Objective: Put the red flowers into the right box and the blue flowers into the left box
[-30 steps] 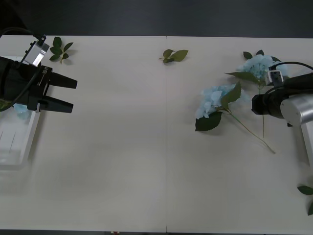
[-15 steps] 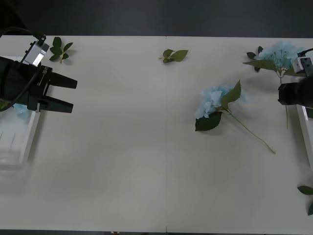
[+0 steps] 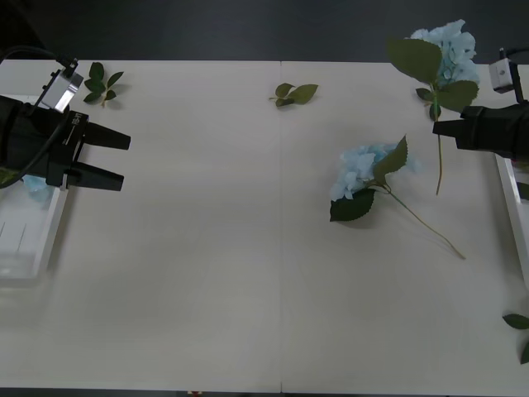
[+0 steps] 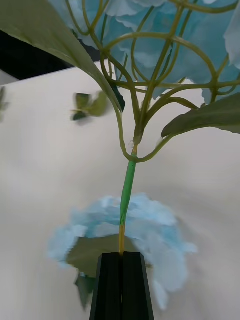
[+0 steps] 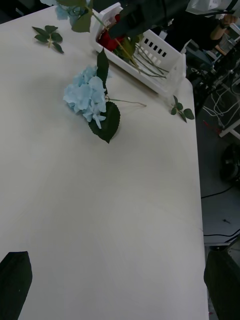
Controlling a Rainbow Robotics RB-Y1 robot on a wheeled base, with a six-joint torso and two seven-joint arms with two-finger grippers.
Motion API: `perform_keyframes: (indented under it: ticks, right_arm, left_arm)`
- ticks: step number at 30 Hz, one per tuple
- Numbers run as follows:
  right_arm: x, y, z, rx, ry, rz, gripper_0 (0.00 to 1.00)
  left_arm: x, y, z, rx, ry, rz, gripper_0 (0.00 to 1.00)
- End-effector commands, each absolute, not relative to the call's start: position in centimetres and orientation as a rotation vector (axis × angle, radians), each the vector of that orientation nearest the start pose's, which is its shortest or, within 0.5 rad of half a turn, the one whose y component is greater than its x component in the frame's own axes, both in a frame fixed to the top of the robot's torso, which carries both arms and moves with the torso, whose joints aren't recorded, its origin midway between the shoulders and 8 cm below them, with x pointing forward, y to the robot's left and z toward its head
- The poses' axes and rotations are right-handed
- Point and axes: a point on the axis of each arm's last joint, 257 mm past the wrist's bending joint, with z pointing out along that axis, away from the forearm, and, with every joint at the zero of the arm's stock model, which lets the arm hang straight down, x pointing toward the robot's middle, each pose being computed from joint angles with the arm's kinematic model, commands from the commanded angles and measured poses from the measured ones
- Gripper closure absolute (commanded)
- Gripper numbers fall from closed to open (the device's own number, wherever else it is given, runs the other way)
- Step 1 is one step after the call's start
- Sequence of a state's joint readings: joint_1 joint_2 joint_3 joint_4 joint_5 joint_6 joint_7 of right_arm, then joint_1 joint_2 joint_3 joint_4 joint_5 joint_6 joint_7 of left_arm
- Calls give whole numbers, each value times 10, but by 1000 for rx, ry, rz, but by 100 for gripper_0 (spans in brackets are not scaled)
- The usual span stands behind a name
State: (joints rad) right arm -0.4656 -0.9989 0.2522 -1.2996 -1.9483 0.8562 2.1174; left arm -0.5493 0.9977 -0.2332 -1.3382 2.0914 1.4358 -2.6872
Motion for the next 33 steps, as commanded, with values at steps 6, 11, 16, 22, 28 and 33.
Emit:
perform_keyframes:
  ticks: [6, 11, 16, 22, 28, 33]
  right_arm:
    - [526, -215, -69, -546, 1797, 983, 100]
    - [510, -169, -42, -579, 1648, 1132, 100]
    - [490, -126, -20, -615, 1542, 1241, 100]
    - [471, -76, 6, -612, 1418, 1350, 100]
    - [465, -40, 14, -593, 1348, 1398, 100]
    - [456, -14, 11, -588, 1322, 1449, 100]
  left_arm:
    - [433, 200, -105, 1295, 1726, -954, 0]
    - [437, 202, -104, 1290, 1723, -930, 0]
    - [434, 195, -99, 1309, 1701, -929, 0]
    - [428, 178, -89, 1333, 1644, -950, 0]
    - [422, 155, -85, 1313, 1583, -1036, 0]
    - [414, 127, -80, 1288, 1512, -1139, 0]
